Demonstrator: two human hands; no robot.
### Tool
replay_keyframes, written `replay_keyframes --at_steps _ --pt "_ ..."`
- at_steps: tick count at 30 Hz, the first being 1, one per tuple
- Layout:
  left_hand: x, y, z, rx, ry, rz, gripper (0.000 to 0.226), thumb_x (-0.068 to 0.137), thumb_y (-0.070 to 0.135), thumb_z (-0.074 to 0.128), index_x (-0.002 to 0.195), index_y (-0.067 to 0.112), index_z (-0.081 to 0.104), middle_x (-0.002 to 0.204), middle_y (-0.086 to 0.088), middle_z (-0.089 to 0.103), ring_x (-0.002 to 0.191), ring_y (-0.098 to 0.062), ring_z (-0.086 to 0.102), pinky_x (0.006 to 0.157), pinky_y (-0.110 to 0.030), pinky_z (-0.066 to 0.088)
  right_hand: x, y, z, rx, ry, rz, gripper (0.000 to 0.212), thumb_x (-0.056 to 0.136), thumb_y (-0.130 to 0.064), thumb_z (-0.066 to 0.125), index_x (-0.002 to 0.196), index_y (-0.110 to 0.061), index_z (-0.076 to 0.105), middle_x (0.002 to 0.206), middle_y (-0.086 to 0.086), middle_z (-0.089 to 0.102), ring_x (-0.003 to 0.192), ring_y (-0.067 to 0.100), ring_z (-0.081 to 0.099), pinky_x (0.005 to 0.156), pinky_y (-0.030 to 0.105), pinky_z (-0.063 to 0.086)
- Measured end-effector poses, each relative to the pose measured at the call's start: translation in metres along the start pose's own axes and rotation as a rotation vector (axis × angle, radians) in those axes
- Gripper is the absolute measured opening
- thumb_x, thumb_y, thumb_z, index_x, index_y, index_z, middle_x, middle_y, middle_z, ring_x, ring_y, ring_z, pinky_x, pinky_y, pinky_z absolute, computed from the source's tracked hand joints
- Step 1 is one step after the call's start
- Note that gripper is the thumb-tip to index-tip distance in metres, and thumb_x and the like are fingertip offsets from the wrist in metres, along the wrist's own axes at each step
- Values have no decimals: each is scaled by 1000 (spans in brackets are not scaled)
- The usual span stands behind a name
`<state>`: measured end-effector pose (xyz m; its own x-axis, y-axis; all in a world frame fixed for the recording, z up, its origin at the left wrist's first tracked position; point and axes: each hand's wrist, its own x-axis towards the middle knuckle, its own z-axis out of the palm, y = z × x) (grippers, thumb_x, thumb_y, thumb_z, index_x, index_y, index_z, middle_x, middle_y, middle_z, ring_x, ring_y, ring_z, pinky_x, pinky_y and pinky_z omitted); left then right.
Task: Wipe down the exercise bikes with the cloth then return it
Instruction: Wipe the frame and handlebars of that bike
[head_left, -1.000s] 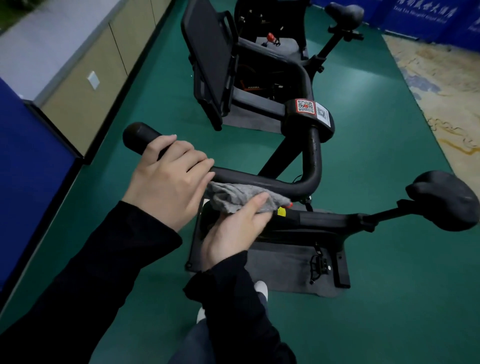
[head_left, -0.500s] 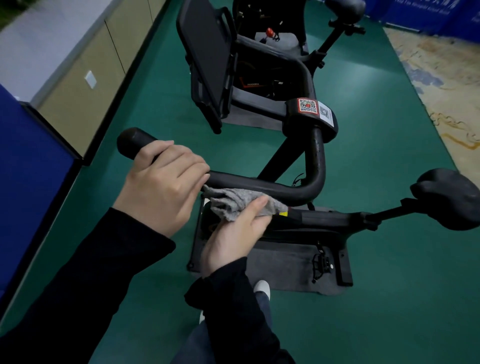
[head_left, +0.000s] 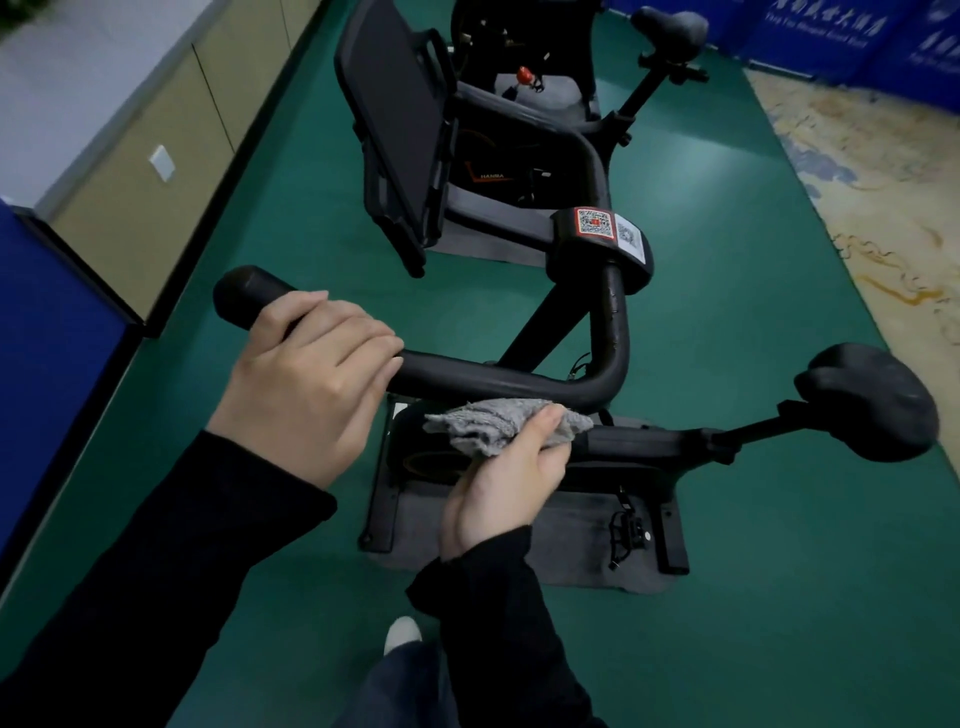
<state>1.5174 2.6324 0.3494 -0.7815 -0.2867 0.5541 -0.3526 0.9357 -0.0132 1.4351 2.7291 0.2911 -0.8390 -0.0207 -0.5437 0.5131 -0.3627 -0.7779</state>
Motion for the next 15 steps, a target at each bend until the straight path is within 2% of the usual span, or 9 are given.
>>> replay_keyframes --at_steps 4,7,12,13,15 --pt "3 22 11 26 32 -64 26 95 25 48 98 11 70 97 -2 69 97 -26 63 101 -39 29 3 -10 -1 -47 66 -59 54 97 -47 42 142 -19 36 145 2 43 128 18 48 109 43 39" --pt "6 44 25 -8 -11 -56 28 93 30 50 100 11 69 98 -3 68 96 -25 63 101 -39 30 11 -8 -4 -90 86 -189 48 99 -41 43 142 -19 38 139 4 50 121 17 54 105 39 43" --pt "5 49 37 -39 -11 -107 28 92 35 50 100 13 65 97 -2 65 92 -25 61 92 -35 31 32 -21 -13 -100 74 -192 47 100 -41 41 141 -19 40 140 8 50 123 22 53 105 44 44" --pt "5 49 37 -42 -3 -107 28 92 36 51 100 13 65 97 -1 65 92 -25 61 91 -35 30 34 -22 -15 -111 81 -212 46 100 -41 41 140 -18 41 139 9 51 122 21 54 104 41 45" --pt "4 49 39 -56 5 -104 27 92 36 51 100 14 65 97 -1 65 92 -24 60 89 -35 30 33 -20 -16 -153 95 -292 45 101 -39 41 141 -18 40 132 2 56 114 6 58 93 19 48"
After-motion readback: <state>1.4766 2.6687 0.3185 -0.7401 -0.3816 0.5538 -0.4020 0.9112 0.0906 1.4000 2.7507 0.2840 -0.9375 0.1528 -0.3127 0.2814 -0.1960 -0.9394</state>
